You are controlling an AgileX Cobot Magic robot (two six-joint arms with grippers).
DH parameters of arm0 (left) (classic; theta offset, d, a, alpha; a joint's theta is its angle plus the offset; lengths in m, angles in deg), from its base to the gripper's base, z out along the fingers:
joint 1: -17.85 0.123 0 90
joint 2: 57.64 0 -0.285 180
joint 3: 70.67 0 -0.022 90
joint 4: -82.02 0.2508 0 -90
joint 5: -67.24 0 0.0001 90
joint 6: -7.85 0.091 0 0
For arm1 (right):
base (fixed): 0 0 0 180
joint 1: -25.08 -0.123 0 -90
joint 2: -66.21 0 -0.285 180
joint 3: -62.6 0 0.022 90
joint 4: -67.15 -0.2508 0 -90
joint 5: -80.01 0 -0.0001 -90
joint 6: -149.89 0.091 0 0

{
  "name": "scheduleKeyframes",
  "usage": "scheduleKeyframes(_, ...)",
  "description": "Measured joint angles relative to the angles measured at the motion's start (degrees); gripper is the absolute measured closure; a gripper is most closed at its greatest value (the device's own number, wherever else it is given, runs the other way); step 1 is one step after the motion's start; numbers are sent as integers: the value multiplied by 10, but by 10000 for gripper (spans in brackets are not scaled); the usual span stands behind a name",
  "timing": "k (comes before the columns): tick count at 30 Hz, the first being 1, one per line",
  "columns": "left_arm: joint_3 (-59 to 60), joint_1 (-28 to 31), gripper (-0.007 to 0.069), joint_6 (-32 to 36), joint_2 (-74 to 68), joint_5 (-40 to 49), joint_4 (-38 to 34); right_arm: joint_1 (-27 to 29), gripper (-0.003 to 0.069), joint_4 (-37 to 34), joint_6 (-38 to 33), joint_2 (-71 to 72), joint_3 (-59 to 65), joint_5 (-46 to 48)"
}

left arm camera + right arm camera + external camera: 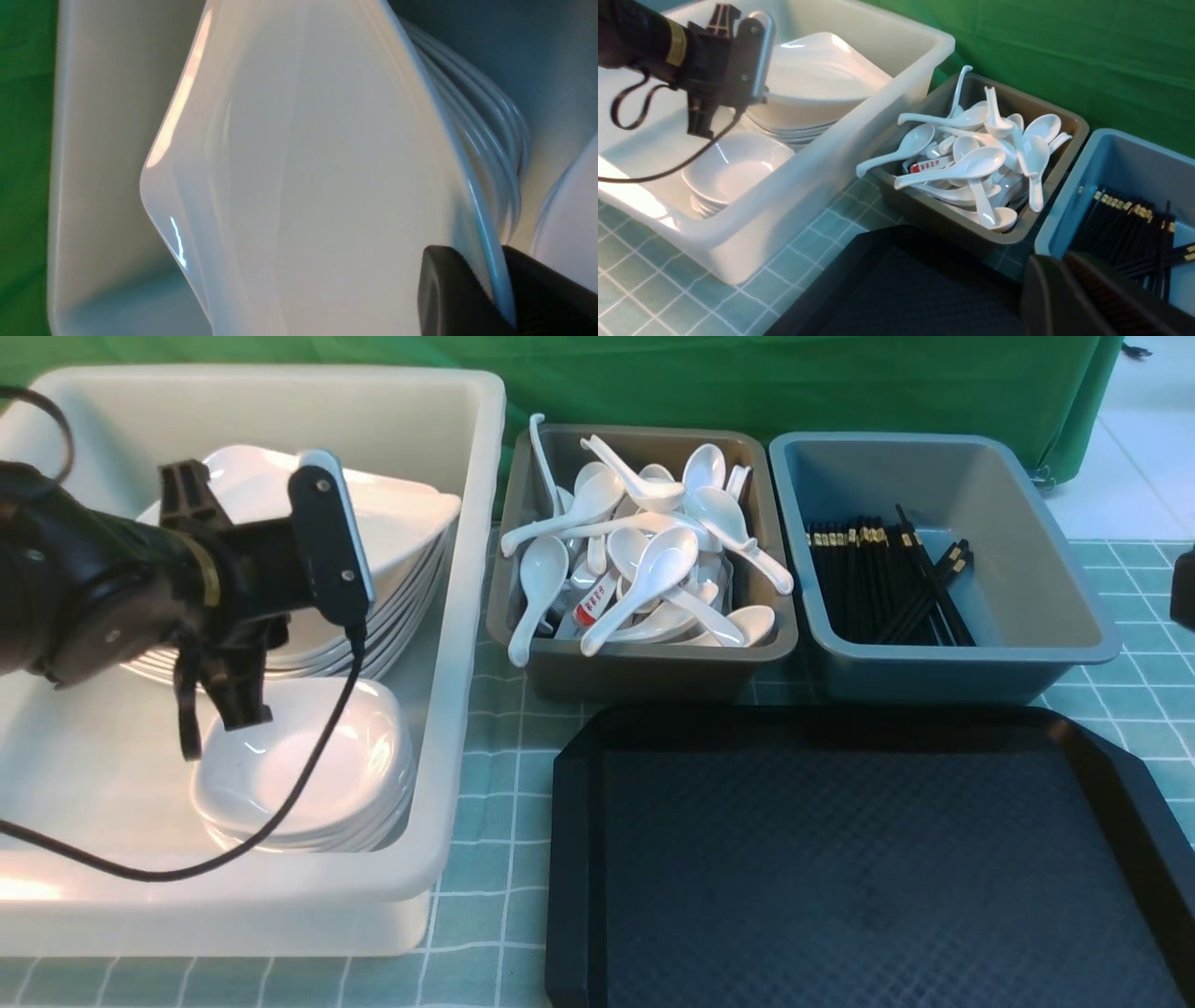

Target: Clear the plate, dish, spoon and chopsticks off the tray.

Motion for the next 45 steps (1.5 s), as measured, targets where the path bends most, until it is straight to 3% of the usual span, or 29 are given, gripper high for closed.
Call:
scheduleKeyframes(8, 0, 0, 230, 3, 8, 8, -53, 0, 589, -74, -59, 0, 0, 1)
scheduleKeyframes(13, -1, 0, 124, 3, 40, 21, -104, 0, 589, -81, -64, 0, 0, 1)
scheduleKeyframes(18, -1, 0, 70, 3, 86, 77, -222, 0, 589, -84, -65, 0, 0, 1)
scheduleKeyframes(19, -1, 0, 78, 3, 98, 77, -274, 0, 589, -85, -66, 0, 0, 1)
scheduleKeyframes(20, -1, 0, 81, 3, 102, 76, -282, 0, 589, -84, -66, 0, 0, 1)
scheduleKeyframes(21, -1, 0, 124, 3, 118, 65, -343, 0, 589, -85, -68, 0, 0, 1)
scheduleKeyframes(22, -1, 0, 140, 3, 120, 61, -350, 0, 589, -85, -68, 0, 0, 1)
scheduleKeyframes(23, -3, 0, 216, 3, 133, 53, -405, 0, 589, -85, -70, 0, 0, 1)
scheduleKeyframes(27, -15, 0, 512, 3, 162, 67, -509, 0, 585, -81, -73, 0, 0, 21)
scheduleKeyframes(29, -16, 0, 574, 3, 182, 79, -545, 0, 584, -78, -72, 0, 0, 41)
scheduleKeyframes(36, 6, 0, 620, 56, 385, 88, -682, 0, 582, -77, -49, 0, 0, 143)
scheduleKeyframes(45, 162, 0, 617, 69, 666, 69, -748, 0, 582, -80, -26, 0, 0, 166)
